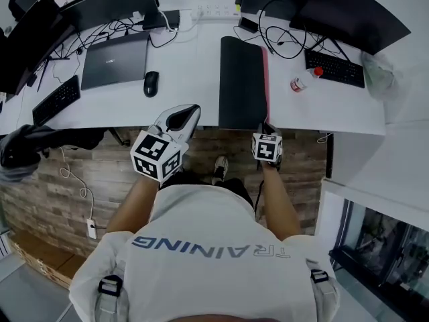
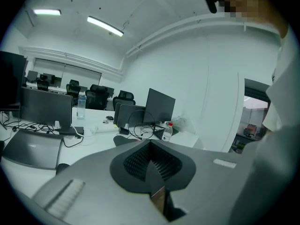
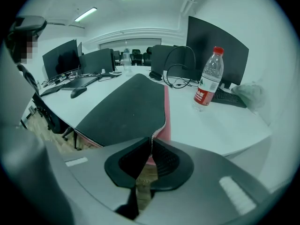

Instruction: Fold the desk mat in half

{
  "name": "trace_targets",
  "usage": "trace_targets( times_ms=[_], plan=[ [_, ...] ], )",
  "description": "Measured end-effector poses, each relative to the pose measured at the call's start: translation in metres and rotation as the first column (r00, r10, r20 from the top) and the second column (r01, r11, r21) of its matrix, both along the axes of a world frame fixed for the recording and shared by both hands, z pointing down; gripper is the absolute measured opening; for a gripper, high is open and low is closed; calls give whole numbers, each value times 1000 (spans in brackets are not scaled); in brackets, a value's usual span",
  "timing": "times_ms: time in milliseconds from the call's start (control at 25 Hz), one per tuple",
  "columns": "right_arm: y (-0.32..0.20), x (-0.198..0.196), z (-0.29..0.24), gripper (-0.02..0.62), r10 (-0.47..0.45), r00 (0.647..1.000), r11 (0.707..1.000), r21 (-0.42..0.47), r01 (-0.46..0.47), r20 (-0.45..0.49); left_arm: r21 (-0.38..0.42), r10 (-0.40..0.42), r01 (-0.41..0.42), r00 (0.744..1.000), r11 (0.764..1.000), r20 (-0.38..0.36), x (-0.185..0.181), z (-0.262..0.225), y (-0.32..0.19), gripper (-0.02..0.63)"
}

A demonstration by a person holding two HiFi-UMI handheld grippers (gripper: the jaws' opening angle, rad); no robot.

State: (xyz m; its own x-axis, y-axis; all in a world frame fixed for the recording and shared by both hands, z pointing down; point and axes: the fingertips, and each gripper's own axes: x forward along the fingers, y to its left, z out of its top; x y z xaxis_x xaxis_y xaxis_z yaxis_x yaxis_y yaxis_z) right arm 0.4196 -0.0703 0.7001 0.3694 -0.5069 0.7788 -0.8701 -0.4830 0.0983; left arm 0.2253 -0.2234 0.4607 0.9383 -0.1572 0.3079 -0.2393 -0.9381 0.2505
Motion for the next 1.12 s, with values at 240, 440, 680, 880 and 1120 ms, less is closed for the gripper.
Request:
trace_targets(
  times_ms=[240, 440, 680, 880, 1120],
  plan=[
    [12, 16, 11, 43, 26, 1000, 999, -25, -26, 16, -3, 19, -19, 1000, 1000, -2, 14, 1, 5, 2],
    [9, 22, 5, 99, 42, 999, 999, -14, -42, 8, -1, 14, -14, 1000, 1000, -1, 13, 0, 2, 2],
    [-12, 36, -65, 116, 98, 991, 985, 151, -84, -88, 21, -7, 8, 1000, 1000, -30, 0, -13, -12, 0],
    [-65, 12, -150, 14, 19, 993, 929, 369, 27, -120, 49, -30, 34, 996, 998, -78, -10, -33, -26, 0],
    [-111, -37, -238, 12, -87, 985, 825, 544, 156, -150, 98, -67, 82, 988, 992, -142, -33, -66, -42, 1]
  ],
)
